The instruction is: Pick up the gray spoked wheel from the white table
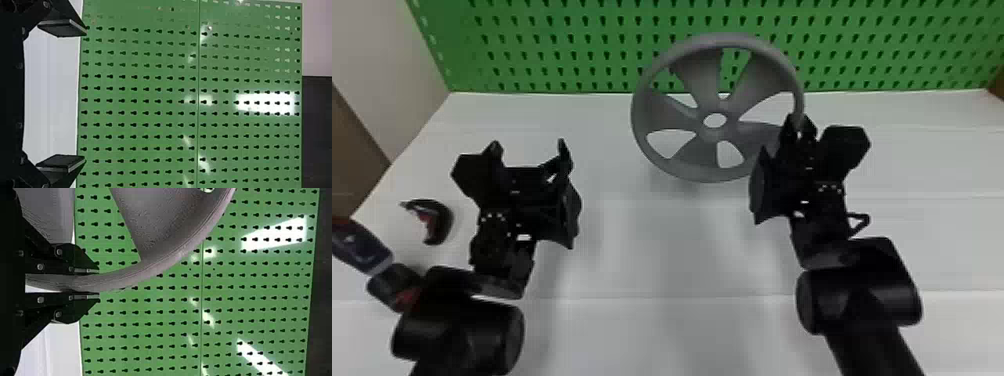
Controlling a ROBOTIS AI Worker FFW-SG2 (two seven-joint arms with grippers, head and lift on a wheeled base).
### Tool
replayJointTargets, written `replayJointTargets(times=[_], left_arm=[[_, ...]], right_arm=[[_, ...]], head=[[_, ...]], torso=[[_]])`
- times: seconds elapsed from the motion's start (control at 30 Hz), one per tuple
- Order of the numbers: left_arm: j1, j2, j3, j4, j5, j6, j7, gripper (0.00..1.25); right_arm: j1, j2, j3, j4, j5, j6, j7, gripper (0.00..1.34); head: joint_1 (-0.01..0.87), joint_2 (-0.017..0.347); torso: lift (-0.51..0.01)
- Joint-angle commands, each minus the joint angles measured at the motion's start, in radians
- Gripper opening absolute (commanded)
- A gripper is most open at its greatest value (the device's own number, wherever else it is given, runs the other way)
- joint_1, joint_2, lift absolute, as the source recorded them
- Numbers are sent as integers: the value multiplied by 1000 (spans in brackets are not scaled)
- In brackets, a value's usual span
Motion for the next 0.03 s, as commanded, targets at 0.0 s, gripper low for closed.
replayJointTargets(times=[0.0], left_arm=[[0, -1, 0, 0, 0, 0, 0, 1103]], right_arm=[[0, 2, 0, 0, 0, 0, 0, 198]], head=[[806, 44]], torso=[[-98]])
